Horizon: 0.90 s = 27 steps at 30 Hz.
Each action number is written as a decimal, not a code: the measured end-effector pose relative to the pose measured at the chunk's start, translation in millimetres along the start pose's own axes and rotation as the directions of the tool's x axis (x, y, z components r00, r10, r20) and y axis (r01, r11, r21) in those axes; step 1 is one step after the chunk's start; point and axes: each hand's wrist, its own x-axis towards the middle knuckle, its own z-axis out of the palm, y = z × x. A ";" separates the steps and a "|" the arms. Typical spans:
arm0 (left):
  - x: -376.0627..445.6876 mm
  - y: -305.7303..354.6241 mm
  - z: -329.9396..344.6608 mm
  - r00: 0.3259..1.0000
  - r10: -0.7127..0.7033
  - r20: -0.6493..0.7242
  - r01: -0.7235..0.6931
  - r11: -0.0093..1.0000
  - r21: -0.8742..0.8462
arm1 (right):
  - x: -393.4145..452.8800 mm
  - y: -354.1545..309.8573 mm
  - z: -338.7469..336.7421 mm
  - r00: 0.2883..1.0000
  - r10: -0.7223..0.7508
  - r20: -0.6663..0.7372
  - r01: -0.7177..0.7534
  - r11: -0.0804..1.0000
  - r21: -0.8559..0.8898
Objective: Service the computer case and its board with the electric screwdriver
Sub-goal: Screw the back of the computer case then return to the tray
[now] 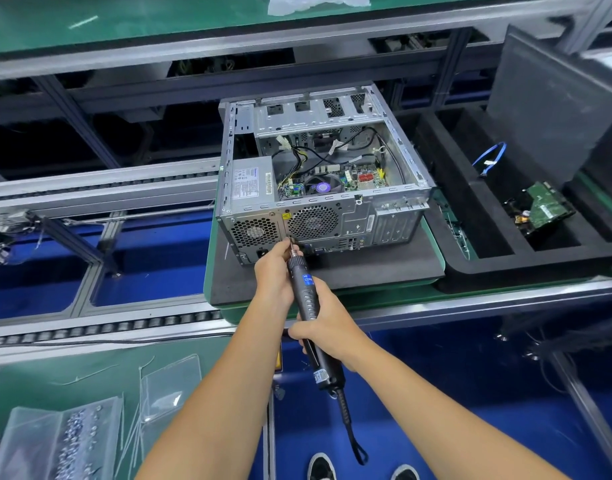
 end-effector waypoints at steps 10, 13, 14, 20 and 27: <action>-0.3 -0.9 -0.3 0.999 -0.027 0.022 0.027 0.999 0.020 | -0.6 1.0 -0.9 1.000 0.004 -0.007 -0.003 1.000 0.026; -0.1 -1.9 0.3 1.000 -0.024 0.012 0.023 0.998 0.054 | -1.2 1.3 -1.6 1.000 -0.004 -0.004 0.004 0.999 0.035; 0.0 -2.2 0.6 1.000 -0.025 0.014 0.024 0.998 0.054 | -1.4 1.2 -1.5 1.000 -0.006 -0.003 0.006 0.999 0.038; 0.7 -2.5 0.5 1.000 -0.019 0.022 0.018 1.000 0.019 | -1.7 -1.0 -1.1 1.000 -0.012 -0.002 0.012 0.999 0.039; 3.3 -2.7 0.1 1.000 -0.008 -0.007 0.009 0.998 0.057 | -0.7 0.1 -1.5 1.000 -0.003 0.008 0.003 0.999 0.053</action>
